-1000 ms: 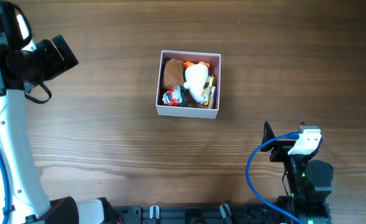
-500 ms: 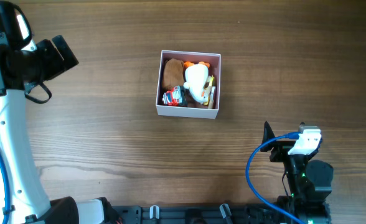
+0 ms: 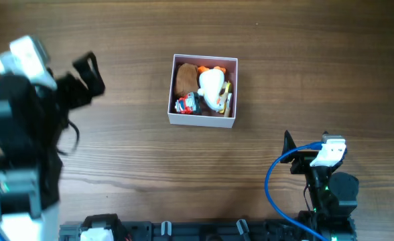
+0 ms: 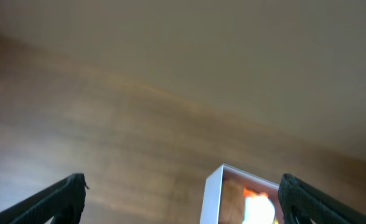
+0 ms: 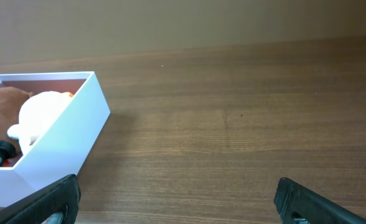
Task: Pack container
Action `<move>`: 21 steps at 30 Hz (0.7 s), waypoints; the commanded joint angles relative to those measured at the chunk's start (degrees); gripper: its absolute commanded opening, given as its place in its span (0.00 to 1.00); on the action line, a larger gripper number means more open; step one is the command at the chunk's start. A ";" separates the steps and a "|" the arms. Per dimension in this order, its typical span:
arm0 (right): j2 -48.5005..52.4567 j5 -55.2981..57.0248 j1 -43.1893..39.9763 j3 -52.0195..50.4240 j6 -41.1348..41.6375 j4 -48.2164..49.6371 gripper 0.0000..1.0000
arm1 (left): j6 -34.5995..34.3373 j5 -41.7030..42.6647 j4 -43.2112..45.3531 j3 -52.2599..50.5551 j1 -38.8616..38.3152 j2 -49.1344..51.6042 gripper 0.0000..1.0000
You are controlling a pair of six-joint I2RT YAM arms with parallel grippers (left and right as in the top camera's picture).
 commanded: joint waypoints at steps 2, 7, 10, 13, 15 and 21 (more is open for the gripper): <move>-0.94 0.76 -0.24 -0.39 0.81 0.26 1.00 | -0.24 2.10 7.23 -18.38 -0.39 -11.56 1.00; -0.94 0.76 -0.24 -0.39 0.83 0.26 1.00 | -0.26 3.15 12.96 -33.99 -0.42 -23.08 1.00; -0.94 0.76 -0.24 -0.42 0.83 0.26 1.00 | -0.26 3.61 15.34 -41.94 -0.42 -29.49 1.00; -0.94 0.76 -0.24 -0.39 0.83 0.26 1.00 | -0.26 4.85 17.53 -48.61 -0.42 -35.32 1.00; -0.94 0.79 -0.24 -0.39 0.83 0.26 1.00 | -0.28 5.16 18.58 -52.33 -0.57 -38.97 1.00; -0.94 0.79 -0.24 -0.39 0.83 0.26 1.00 | -0.26 5.22 22.01 -60.13 -2.73 -45.97 1.00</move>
